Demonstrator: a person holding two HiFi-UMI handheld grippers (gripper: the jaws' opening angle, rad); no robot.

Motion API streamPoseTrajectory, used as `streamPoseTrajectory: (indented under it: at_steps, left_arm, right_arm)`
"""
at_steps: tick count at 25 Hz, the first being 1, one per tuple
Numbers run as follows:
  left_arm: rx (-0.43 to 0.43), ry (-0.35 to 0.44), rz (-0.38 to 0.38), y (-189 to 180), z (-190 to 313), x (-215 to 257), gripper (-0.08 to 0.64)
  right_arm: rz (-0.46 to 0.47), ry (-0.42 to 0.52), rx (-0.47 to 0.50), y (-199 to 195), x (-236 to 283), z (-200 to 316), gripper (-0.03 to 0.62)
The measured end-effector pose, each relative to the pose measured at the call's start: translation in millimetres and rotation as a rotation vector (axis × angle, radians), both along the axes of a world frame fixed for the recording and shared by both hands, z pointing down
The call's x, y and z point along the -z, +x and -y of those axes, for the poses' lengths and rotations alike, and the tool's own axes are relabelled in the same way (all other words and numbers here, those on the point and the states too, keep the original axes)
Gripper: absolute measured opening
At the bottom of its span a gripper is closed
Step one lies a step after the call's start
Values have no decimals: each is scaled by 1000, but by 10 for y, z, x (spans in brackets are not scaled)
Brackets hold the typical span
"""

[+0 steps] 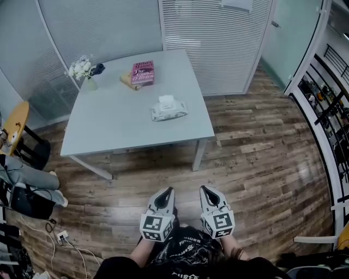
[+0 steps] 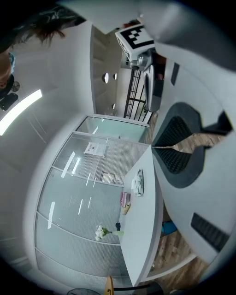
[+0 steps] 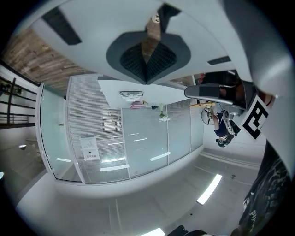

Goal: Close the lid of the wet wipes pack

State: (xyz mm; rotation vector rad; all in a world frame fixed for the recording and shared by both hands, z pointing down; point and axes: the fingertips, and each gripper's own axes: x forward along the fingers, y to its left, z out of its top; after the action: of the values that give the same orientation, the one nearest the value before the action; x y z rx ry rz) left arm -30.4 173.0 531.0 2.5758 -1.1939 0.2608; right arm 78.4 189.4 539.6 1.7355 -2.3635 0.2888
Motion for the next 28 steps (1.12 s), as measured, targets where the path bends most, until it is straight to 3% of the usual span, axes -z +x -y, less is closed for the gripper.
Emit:
streamPoseTrajectory:
  at_steps: [4, 20, 28]
  left_arm:
    - [-16, -1, -26, -32, 425, 38, 14]
    - [-75, 51, -14, -425, 2420, 171, 14]
    - [-84, 26, 8, -565, 2983, 89, 14]
  right_arm:
    - [-4, -12, -10, -9, -15, 392, -2]
    - [-6, 5, -90, -340, 54, 2201, -2]
    - [18, -11, -122, -430, -4, 2642, -2]
